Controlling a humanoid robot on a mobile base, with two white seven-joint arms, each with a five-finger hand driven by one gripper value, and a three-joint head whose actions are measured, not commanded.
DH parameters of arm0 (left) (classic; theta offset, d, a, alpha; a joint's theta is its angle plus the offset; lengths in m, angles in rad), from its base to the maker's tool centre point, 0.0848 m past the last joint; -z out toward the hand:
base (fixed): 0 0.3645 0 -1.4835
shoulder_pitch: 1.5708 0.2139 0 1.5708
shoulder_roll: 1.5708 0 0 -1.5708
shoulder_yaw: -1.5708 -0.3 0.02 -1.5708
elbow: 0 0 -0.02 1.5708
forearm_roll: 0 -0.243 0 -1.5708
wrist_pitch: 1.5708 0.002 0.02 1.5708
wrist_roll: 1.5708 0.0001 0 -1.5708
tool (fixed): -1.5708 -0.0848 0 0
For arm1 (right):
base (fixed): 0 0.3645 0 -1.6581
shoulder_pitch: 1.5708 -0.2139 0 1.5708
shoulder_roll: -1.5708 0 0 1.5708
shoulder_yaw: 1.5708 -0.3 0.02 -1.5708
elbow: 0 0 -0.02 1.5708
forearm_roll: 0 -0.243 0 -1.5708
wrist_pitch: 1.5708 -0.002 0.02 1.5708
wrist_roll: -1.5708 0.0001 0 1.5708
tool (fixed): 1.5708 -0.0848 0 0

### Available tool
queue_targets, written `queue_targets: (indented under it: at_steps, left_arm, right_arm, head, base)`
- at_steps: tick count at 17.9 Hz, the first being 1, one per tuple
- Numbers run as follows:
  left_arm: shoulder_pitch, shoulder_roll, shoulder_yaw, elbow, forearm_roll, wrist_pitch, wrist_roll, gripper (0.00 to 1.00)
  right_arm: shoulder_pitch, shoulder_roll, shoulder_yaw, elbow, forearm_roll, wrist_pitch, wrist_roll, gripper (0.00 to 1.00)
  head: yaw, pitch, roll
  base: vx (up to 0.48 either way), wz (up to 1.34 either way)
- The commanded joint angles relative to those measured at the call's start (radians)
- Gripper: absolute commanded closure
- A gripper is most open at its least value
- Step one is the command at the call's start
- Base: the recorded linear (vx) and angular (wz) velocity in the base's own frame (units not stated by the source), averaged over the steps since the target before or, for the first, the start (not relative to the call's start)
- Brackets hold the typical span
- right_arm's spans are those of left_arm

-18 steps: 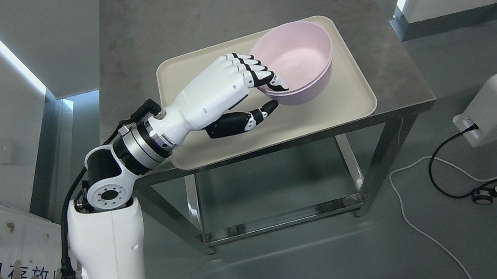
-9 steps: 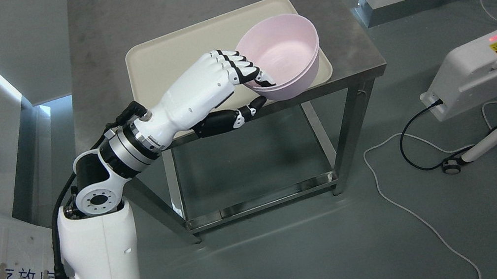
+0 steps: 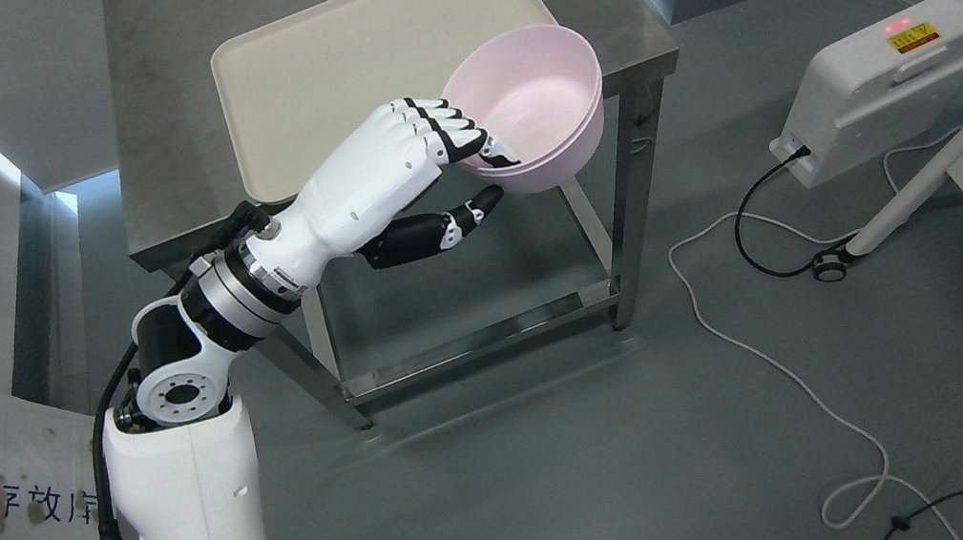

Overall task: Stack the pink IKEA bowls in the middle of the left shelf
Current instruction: 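Carry the stacked bowls in the left hand toward the blue bins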

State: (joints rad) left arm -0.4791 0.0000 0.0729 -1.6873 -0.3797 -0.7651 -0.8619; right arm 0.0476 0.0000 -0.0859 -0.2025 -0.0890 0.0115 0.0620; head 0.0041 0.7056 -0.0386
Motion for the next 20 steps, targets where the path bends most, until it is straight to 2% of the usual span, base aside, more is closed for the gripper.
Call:
queue_targets:
  at_steps: [1, 20]
  left_arm:
    - [0.007, 0.017, 0.018, -0.006, 0.007, 0.0, 0.0, 0.97]
    - [0.017, 0.017, 0.038, -0.006, 0.022, -0.002, 0.0, 0.97]
  right_arm:
    - [0.0, -0.017, 0.0, 0.0, 0.0, 0.001, -0.001, 0.0]
    - [0.0, -0.017, 0.0, 0.0, 0.0, 0.001, -0.001, 0.0]
  head:
    - [0.0, 0.0, 0.0]
    - [0.0, 0.0, 0.0]
  base:
    - [-0.264, 0.03]
    - [-0.309, 0.16]
